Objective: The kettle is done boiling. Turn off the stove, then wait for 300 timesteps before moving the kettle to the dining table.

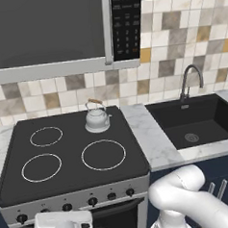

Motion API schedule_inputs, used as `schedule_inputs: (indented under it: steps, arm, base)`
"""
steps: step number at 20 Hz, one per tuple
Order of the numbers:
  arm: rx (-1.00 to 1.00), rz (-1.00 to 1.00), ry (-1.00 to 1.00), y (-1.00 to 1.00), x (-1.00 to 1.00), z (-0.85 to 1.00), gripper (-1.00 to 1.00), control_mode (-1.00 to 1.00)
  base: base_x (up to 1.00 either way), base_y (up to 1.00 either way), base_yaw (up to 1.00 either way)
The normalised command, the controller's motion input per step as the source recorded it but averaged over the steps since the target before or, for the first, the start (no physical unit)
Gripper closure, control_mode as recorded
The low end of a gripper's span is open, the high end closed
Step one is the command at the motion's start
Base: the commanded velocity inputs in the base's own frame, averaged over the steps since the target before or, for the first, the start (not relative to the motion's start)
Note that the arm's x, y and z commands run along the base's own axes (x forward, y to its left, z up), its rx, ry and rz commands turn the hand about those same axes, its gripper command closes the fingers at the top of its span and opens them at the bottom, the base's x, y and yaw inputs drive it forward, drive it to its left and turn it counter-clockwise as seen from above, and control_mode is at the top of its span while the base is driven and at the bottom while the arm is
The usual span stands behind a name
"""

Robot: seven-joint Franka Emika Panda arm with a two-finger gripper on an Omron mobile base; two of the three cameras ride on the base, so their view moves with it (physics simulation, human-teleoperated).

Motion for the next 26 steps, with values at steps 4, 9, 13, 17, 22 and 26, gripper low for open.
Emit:
schedule_inputs:
  steps: [4, 9, 13, 17, 22, 26]
  arm:
    - [0.00, -0.01, 0.00, 0.00, -0.20, 0.66, -1.00, -1.00]
    - [0.00, -0.01, 0.08, -0.04, -0.02, 0.72, -1.00, -1.00]
    - [0.00, -0.01, 0.16, -0.06, 0.00, 0.72, -1.00, -1.00]
    - [0.00, 0.00, 0.21, -0.07, 0.00, 0.67, -1.00, -1.00]
    - [0.00, 0.00, 0.25, -0.11, 0.00, 0.54, -1.00, -1.00]
    - [0.00, 0.00, 0.25, -0.14, 0.00, 0.42, -1.00, -1.00]
  base:
    - [0.00, 0.00, 0.00]
    - [0.00, 0.00, 0.00]
    - [0.00, 0.00, 0.00]
    - [0.00, 0.00, 0.00]
    - [0.00, 0.00, 0.00]
    - [0.00, 0.00, 0.00]
